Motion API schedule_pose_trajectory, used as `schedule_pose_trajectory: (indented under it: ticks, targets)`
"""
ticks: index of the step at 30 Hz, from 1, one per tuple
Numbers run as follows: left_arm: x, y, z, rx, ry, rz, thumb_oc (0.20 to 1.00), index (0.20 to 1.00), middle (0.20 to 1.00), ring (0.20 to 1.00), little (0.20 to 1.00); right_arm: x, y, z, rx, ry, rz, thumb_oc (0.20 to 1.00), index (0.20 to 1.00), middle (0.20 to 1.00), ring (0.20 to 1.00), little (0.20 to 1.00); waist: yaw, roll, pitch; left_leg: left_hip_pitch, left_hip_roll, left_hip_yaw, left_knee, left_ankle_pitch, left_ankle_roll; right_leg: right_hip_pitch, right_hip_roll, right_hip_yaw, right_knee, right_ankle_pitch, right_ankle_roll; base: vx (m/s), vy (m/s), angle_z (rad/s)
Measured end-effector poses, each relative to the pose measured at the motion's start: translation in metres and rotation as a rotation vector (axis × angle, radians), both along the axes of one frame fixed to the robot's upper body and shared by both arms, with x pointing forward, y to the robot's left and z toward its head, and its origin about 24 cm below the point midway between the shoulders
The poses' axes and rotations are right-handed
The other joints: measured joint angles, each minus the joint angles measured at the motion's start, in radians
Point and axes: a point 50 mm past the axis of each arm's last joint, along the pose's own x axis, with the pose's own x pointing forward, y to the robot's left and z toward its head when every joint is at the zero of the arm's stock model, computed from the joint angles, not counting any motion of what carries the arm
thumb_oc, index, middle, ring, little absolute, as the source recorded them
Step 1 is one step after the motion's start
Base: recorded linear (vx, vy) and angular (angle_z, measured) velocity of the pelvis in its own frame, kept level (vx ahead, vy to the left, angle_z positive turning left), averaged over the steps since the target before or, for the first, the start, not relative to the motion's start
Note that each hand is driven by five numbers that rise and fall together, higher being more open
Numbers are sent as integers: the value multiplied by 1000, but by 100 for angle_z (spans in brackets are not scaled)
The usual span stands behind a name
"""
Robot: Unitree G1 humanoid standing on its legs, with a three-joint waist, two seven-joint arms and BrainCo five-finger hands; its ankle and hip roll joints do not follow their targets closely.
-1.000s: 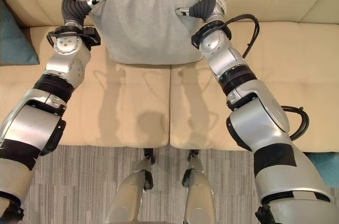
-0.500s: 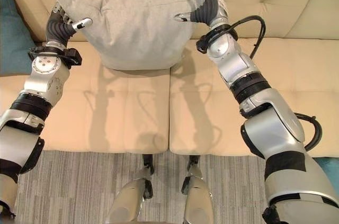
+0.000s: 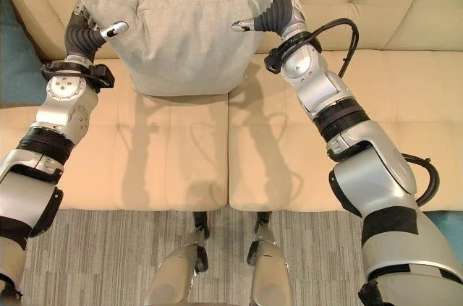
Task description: Pick up all the scattered cushions and arrange them neatly on the sofa.
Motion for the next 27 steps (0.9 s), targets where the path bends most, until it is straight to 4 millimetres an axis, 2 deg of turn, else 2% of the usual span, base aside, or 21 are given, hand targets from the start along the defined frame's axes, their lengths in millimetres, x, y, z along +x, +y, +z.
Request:
schedule_pose_trajectory:
  ticks: [4, 9, 12, 14, 16, 18, 20, 24, 27]
  targets:
    - [-1, 2, -4, 36, 9, 14, 1000, 1000, 1000, 1000, 1000, 1, -7, -12, 0, 41, -10, 1000, 1000, 1000, 1000, 1000, 0, -6, -2, 0, -1, 3, -6, 0, 0, -6, 0, 5, 1, 0, 0, 0, 8, -2]
    - [-1, 12, 0, 157, 16, 116, 1000, 1000, 1000, 1000, 1000, -2, -30, -37, -39, 121, -41, 1000, 1000, 1000, 1000, 1000, -4, -18, -4, -12, -4, 5, -12, 0, 0, -23, -1, 10, 1, 0, 0, 3, 4, -2]
    - [-2, 29, 11, 264, 34, 224, 1000, 1000, 1000, 1000, 1000, -7, -33, -39, -65, 119, -15, 1000, 1000, 1000, 1000, 1000, -26, -22, -3, -31, -2, 2, -10, 0, 0, -38, 0, 7, 1, 0, 0, 30, 27, 2]
    - [-1, 34, 22, 402, 44, 315, 1000, 1000, 1000, 1000, 1000, -13, -35, -37, -85, 103, 2, 1000, 1000, 1000, 1000, 1000, -34, -32, 1, -38, -3, 6, -10, 0, 0, -48, 0, 10, 1, 0, 0, 21, 18, -2]
    - [-5, 42, 55, 683, 4, 503, 1000, 1000, 1000, 1000, 1000, -21, -40, -40, -125, 98, 39, 1000, 1000, 1000, 1000, 1000, -54, -55, 8, -64, -2, 5, -7, 0, 0, -74, 0, 10, 3, 1, -1, 57, 72, -1]
    - [-6, 44, 60, 723, -6, 560, 1000, 1000, 1000, 1000, 1000, -23, -42, -42, -130, 104, 44, 1000, 1000, 1000, 1000, 1000, -63, -60, 10, -68, -3, 8, -7, 0, 0, -80, 0, 15, 3, 1, -1, 52, 63, -4]
    - [-8, 45, 69, 797, -22, 628, 1000, 1000, 1000, 1000, 1000, -34, -46, -45, -119, 86, 79, 1000, 1000, 1000, 1000, 1000, -59, -66, 13, -73, -2, 9, -12, 0, 0, -87, 2, 16, 3, 1, -1, 40, 49, -3]
    - [-11, 55, 76, 838, -4, 745, 1000, 1000, 1000, 1000, 1000, -47, -38, -61, -101, 113, 169, 1000, 1000, 1000, 1000, 1000, -83, -74, 18, -75, -5, 9, -16, -1, -1, -92, 0, 20, 3, 1, -1, 37, 43, -1]
    - [-12, 58, 86, 863, 9, 796, 1000, 1000, 1000, 1000, 1000, -51, -37, -62, -114, 119, 187, 1000, 1000, 1000, 1000, 1000, -89, -75, 18, -83, -5, 11, -17, -1, -1, -99, 0, 21, 3, 1, -1, 26, 30, -1]
